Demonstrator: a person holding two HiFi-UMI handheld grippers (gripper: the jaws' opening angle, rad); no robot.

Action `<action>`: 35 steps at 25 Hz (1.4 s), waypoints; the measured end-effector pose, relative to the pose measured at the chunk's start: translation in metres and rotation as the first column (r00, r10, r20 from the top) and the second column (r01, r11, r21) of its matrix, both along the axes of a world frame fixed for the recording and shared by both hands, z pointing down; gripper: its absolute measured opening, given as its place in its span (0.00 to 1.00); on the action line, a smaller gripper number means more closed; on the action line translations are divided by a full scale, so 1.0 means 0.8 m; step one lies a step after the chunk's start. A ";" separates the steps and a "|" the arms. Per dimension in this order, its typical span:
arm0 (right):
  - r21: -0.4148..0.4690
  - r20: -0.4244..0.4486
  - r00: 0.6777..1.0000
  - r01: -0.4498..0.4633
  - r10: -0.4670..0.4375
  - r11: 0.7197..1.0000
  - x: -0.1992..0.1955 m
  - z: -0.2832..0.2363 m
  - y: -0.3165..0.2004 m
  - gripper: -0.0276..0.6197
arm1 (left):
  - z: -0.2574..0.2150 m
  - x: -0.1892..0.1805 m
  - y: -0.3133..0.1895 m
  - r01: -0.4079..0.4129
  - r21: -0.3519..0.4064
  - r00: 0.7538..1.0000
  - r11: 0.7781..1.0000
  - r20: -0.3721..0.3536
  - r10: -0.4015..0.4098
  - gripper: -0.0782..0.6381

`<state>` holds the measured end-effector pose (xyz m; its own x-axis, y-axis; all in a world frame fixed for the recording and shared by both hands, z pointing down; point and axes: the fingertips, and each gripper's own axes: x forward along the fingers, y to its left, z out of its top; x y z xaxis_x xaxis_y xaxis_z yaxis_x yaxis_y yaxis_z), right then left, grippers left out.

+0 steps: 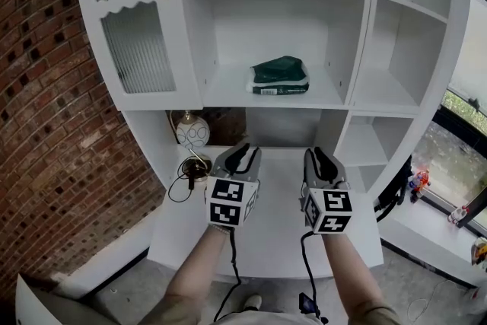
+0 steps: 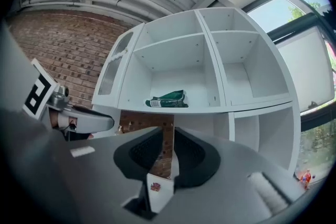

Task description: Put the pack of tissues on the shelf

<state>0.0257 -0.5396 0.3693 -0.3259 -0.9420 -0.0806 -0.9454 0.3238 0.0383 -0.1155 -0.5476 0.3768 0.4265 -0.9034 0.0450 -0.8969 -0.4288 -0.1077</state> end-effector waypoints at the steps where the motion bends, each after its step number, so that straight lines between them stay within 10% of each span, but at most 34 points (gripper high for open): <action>1: 0.000 0.008 1.000 0.004 -0.004 1.000 0.000 0.003 0.003 0.15 | 0.004 0.002 0.003 -0.005 -0.003 1.000 1.000 -0.006 0.005 0.25; 35: 0.006 0.074 0.997 0.006 -0.006 1.000 -0.010 0.040 0.038 0.05 | 0.042 0.012 0.039 0.060 0.047 0.998 0.997 -0.040 -0.058 0.12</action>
